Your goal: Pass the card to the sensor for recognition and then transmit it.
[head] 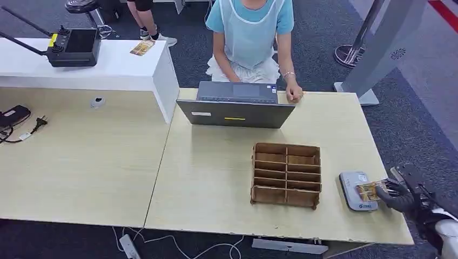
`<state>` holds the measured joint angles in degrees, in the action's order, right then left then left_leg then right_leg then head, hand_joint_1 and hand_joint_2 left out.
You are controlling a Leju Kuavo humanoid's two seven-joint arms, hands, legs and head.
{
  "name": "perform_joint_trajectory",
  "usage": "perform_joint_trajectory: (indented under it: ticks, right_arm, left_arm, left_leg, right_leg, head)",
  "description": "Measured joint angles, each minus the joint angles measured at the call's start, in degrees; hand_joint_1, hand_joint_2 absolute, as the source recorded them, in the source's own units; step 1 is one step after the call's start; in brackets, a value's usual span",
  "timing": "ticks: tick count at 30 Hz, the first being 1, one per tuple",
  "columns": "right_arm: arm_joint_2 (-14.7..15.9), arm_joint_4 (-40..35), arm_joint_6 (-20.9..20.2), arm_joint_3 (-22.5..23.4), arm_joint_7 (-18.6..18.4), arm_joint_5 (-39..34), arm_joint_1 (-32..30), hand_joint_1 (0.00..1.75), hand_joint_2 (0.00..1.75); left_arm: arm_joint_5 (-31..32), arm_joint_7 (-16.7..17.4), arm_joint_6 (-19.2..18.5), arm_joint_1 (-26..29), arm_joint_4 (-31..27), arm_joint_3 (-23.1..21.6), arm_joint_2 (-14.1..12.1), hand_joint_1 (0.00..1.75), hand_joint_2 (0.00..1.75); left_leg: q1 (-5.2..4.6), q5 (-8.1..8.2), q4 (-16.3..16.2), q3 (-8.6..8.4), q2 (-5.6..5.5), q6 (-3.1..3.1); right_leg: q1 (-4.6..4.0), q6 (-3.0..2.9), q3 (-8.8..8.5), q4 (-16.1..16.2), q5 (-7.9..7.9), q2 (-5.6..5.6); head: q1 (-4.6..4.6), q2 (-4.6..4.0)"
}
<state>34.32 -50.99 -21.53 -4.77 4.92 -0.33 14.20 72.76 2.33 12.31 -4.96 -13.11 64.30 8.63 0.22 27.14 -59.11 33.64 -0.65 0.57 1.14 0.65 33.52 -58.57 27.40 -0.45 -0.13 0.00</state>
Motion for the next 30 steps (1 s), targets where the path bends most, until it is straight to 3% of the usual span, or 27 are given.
perform_joint_trajectory:
  ticks: [15,30]
  right_arm:
    - [0.1,-1.2,-5.3,2.9,1.4,-3.7,0.0,1.75,1.75]
    - [1.1,-3.5,-6.4,3.9,1.3,-5.6,2.1,1.75,1.75]
  left_arm:
    - [0.0,0.1,0.0,0.0,0.0,0.0,0.0,0.0,0.0]
    - [-0.6,0.1,-0.3,0.0,0.0,0.0,0.0,0.0,0.0]
  left_leg:
    - [0.0,0.0,0.0,0.0,0.0,0.0]
    - [0.0,0.0,0.0,0.01,0.0,0.0]
  right_leg:
    - [0.0,0.0,0.0,0.0,0.0,0.0]
    - [0.0,0.0,0.0,0.0,0.0,0.0]
  head:
    - [0.0,0.0]
    - [-0.02,0.0]
